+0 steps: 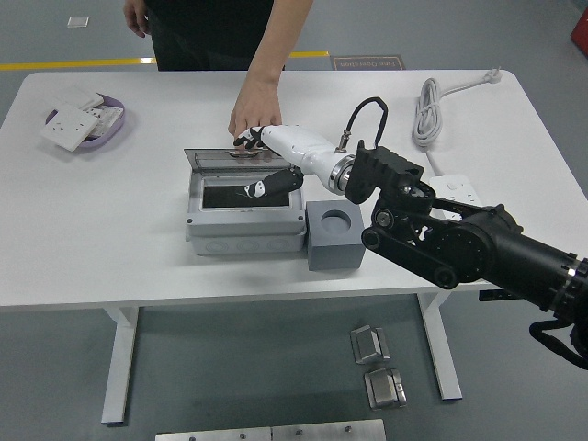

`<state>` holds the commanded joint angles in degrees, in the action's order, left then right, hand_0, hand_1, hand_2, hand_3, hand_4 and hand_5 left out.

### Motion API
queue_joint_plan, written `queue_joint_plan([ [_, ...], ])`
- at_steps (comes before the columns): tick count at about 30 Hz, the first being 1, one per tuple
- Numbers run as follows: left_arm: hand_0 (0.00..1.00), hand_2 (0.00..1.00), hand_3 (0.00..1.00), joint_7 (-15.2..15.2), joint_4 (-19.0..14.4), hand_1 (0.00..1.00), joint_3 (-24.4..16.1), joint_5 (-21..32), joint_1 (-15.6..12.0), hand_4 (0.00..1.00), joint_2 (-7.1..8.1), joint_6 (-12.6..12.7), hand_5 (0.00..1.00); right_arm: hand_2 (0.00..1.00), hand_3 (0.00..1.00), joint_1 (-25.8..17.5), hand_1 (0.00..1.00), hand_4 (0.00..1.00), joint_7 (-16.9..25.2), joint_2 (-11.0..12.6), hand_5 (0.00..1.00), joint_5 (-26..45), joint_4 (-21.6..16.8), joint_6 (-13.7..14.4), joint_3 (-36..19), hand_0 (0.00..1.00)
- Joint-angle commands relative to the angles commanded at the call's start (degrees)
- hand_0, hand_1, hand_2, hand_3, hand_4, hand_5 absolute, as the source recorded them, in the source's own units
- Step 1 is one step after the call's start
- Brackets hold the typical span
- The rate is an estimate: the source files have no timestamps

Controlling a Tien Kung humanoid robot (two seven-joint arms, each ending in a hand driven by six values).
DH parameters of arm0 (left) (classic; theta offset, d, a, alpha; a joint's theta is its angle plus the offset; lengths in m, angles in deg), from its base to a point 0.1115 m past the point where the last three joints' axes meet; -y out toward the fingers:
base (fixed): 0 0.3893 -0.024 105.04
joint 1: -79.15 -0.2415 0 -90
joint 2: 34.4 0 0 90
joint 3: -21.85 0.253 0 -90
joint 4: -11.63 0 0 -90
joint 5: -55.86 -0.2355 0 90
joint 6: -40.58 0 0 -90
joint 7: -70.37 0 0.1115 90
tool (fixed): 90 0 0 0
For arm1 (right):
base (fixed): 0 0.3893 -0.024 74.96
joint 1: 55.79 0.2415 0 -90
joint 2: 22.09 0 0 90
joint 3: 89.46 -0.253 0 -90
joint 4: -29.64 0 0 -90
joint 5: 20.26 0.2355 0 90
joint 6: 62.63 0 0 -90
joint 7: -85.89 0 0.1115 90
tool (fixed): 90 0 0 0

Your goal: Pick up the cylinder from the cube,place it in the box,flap close box

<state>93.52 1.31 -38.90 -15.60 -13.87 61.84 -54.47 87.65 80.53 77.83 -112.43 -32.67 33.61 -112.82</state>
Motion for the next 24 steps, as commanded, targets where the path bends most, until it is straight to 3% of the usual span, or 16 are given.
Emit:
queue_joint_plan([
  [13,0.609,0.564,0.556,0.00,0.00,0.648,0.07,0.22,-0.06,0.649,-0.15,0.13,0.284,0.771,0.822,-2.33,0.761,0.856,-0.51,1.61,0.444,-1.39,-4.52,0.26,0.99,0.832],
  [24,0.609,0.564,0.556,-0.04,0.00,0.647,0.08,0.12,-0.25,0.649,-0.12,0.18,0.283,0.772,0.822,-3.27,0.757,0.855,-0.76,2.17,0.444,-2.38,-5.59,0.10,0.86,0.831],
])
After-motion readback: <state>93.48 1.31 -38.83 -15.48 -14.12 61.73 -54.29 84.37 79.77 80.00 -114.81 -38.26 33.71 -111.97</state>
